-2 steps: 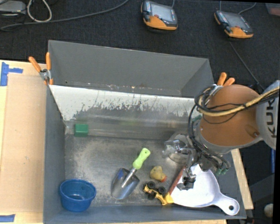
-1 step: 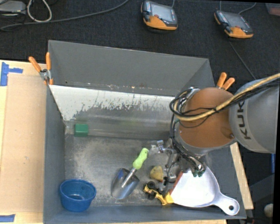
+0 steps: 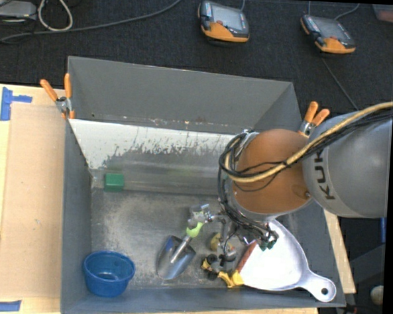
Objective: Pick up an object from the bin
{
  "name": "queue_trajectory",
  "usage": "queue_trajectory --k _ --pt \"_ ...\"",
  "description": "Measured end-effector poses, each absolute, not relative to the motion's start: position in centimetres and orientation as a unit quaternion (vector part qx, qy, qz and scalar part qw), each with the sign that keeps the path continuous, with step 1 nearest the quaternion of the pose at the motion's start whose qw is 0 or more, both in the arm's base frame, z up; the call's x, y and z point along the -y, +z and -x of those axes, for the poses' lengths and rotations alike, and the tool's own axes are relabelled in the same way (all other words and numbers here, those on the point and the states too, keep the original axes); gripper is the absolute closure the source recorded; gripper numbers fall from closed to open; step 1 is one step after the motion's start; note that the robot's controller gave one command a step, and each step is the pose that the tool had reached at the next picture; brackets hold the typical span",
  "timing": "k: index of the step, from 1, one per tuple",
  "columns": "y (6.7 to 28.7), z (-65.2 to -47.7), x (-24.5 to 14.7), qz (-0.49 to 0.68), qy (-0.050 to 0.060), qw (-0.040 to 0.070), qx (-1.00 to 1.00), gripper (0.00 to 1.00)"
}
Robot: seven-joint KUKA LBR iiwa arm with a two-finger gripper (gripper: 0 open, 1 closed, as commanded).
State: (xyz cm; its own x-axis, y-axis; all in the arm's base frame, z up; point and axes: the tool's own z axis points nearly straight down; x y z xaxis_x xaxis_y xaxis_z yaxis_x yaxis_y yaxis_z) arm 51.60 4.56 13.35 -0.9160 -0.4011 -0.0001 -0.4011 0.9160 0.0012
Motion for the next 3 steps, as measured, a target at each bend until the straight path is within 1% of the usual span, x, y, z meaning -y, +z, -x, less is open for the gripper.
queue_trajectory --k 1,2,3 --pt "7.1 -61.1 -7.8 -0.133 -0.002 -0.001 0.991 1.00" --pt "7.1 -61.1 -7.8 -0.133 -0.002 0.000 0.991 1.00" --pt "24.7 -57.3 -10.0 -0.077 -0.003 -0.002 0.997 1.00"
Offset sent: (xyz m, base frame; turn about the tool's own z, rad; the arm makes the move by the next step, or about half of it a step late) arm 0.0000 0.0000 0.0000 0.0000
